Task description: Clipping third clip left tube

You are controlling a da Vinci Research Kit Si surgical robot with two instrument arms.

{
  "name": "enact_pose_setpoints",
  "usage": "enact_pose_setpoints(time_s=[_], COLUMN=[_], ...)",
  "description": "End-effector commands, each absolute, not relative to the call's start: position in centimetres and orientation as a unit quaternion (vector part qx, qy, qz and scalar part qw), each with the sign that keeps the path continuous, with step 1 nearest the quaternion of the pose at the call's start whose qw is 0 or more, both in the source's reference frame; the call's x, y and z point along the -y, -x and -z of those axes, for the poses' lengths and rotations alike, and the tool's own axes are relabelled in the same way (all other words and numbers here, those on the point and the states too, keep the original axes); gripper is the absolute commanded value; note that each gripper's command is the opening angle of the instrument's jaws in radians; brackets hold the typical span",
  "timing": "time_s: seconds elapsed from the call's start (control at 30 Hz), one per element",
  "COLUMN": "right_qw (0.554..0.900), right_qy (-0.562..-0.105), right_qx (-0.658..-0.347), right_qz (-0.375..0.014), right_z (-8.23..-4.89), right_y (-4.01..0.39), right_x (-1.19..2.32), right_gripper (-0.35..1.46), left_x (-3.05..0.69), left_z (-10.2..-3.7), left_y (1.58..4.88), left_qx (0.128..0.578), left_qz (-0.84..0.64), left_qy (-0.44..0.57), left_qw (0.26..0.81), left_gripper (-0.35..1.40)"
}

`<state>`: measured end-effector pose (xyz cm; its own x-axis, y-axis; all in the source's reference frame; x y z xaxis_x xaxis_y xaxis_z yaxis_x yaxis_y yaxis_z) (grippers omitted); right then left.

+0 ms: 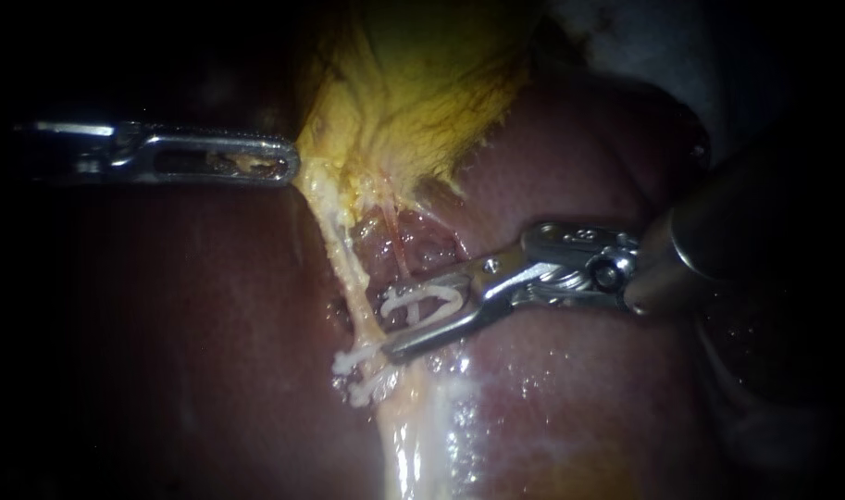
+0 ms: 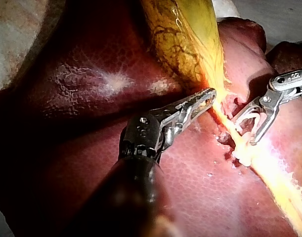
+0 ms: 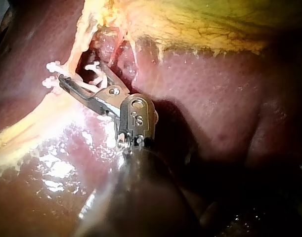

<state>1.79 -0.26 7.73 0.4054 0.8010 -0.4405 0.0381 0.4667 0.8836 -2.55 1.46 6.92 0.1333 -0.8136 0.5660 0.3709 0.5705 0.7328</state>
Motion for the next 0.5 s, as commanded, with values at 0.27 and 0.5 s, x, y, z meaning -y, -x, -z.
enact_pose_setpoints(time_s=[0.27,0.5], right_qw=[0.688,0.65], right_qy=[-0.467,-0.494], right_qx=[-0.486,-0.518], right_qz=[-0.268,-0.253], right_z=[-7.85,-7.79], right_y=[-1.96,-2.1], right_x=[0.26,0.31], right_gripper=[0.52,0.51], left_x=[-1.45,-1.45], left_z=[-6.94,-6.95], left_y=[2.56,2.56], left_qx=[0.515,0.515], left_qz=[0.411,0.411], left_qy=[-0.214,-0.214], left_qw=[0.722,0.722], left_gripper=[-0.35,-0.35])
